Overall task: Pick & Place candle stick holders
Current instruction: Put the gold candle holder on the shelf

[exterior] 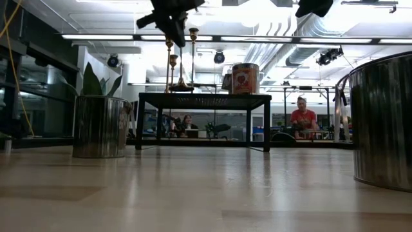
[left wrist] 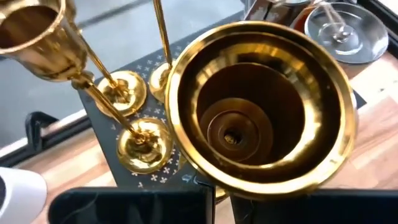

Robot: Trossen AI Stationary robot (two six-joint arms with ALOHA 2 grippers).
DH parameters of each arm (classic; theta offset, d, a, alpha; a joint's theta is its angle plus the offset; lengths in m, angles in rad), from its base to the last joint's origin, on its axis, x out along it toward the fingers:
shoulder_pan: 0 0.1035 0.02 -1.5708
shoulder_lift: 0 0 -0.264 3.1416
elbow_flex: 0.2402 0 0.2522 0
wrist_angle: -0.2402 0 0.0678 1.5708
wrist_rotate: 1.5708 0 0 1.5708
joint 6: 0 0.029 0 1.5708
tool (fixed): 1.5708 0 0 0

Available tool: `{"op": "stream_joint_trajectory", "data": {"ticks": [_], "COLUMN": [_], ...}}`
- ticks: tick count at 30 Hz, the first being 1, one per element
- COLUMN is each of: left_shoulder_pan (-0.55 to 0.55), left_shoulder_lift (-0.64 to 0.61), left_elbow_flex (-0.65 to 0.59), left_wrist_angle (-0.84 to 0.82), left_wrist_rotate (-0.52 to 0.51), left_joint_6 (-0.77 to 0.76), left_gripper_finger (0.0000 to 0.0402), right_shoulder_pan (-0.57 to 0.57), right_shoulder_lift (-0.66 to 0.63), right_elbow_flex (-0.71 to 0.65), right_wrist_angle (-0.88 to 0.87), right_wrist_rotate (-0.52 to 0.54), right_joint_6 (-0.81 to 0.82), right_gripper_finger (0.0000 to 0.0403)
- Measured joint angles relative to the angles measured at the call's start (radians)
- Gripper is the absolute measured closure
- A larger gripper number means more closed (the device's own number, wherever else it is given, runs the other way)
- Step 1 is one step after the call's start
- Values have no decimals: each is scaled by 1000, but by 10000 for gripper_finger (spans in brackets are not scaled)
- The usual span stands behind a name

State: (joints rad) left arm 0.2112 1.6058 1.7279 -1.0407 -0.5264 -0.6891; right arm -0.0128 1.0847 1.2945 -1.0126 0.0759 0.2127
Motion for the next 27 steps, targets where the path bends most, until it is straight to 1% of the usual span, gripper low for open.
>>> {"op": "stream_joint_trajectory", "data": {"ticks": [4,9,17,27], "left_shoulder_pan": [37,59,59,59], "left_shoulder_lift": [0,0,0,0], "left_elbow_flex": [0,0,0,0], "left_wrist_angle": [-11,-10,-11,-33], "left_wrist_rotate": [66,57,80,72], "left_joint_6": [2,3,11,4], "left_gripper_finger": [392,392,392,392], "right_shoulder_pan": [0,0,0,0], "right_shoulder_lift": [0,0,0,0], "right_elbow_flex": [0,0,0,0], "right_wrist_angle": [0,1,1,17], "right_wrist_rotate": [4,19,30,30], "right_joint_6": [1,15,15,15], "right_gripper_finger": [263,263,263,263]}}
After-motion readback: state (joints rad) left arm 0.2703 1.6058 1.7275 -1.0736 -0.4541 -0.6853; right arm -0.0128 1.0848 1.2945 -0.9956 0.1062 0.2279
